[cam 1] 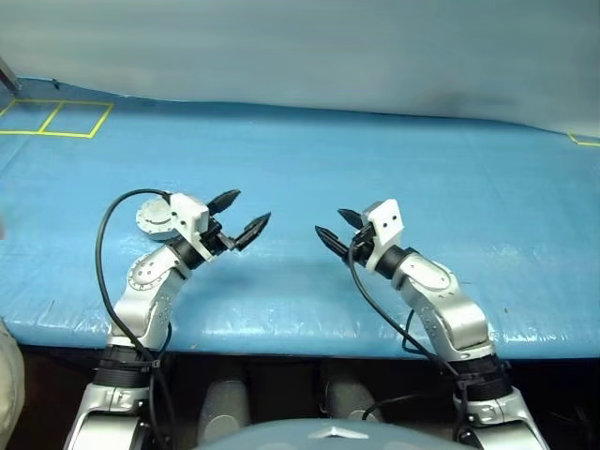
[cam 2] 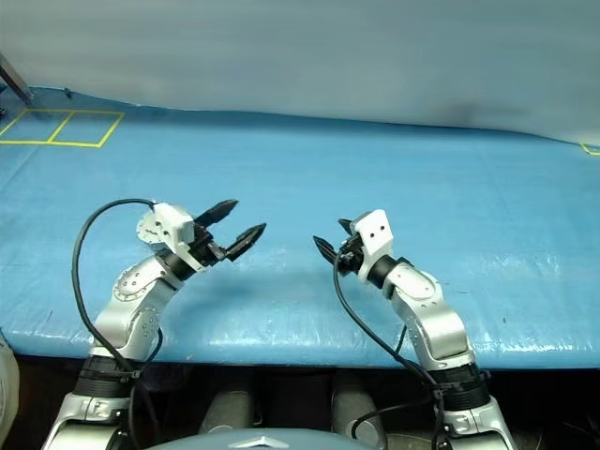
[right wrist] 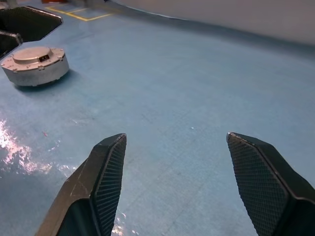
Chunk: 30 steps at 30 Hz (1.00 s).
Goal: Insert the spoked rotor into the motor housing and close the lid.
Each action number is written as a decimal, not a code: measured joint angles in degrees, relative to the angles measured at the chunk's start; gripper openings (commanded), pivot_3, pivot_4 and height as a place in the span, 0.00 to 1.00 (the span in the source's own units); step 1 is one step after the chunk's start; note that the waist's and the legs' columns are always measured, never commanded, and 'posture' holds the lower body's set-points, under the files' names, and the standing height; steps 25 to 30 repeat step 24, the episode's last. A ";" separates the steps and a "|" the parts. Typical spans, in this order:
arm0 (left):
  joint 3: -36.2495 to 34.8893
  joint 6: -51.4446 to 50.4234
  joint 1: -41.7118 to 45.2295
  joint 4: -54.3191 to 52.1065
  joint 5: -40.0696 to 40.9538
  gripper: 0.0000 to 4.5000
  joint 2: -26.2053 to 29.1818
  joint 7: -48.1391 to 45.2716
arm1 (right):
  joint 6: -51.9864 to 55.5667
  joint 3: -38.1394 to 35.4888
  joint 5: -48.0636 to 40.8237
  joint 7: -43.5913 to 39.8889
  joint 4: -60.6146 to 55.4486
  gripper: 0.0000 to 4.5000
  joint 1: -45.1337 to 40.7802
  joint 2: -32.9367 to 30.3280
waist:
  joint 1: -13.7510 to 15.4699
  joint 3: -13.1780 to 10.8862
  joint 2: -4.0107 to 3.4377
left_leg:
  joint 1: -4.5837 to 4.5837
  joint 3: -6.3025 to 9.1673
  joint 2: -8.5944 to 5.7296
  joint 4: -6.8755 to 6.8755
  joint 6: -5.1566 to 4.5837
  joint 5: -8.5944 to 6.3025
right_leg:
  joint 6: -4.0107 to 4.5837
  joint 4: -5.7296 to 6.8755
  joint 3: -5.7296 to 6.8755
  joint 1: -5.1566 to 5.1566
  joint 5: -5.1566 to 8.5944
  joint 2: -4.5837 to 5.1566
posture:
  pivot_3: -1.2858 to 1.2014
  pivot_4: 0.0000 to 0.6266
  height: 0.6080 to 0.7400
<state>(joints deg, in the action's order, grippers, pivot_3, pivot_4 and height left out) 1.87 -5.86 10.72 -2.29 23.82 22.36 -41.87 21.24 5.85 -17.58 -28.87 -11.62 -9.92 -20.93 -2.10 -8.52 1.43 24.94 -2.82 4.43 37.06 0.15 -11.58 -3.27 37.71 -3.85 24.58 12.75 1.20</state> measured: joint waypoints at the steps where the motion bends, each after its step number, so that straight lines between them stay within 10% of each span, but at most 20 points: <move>1: 0.77 -0.03 -0.27 0.03 -0.96 1.00 0.70 -0.98 | 0.06 -0.35 0.03 -0.85 0.02 0.80 0.16 -0.88 | 0.01 0.00 0.00 | 0.01 0.00 0.00 0.00 0.00 0.00 | 0.01 0.00 0.00 0.01 0.01 0.00 | 0.52 0.24 1.00; 5: 3.31 -0.02 -0.80 0.03 -3.52 1.00 1.96 -3.85 | 0.50 -0.30 0.49 -3.06 0.34 0.99 0.81 -2.74 | 0.08 0.00 -0.01 | 0.00 0.00 0.00 0.00 0.00 0.00 | -0.13 0.00 0.00 0.00 0.11 0.01 | 0.52 0.24 1.00; 30: 4.45 1.40 -2.35 0.35 -6.28 1.00 2.12 -7.26 | -0.06 -0.13 5.05 -2.41 2.11 0.99 1.78 -1.86 | 0.13 -0.01 -0.01 | -0.01 -0.04 0.00 0.02 0.00 0.00 | -0.15 0.02 -0.01 0.01 0.11 0.03 | 0.52 0.24 1.00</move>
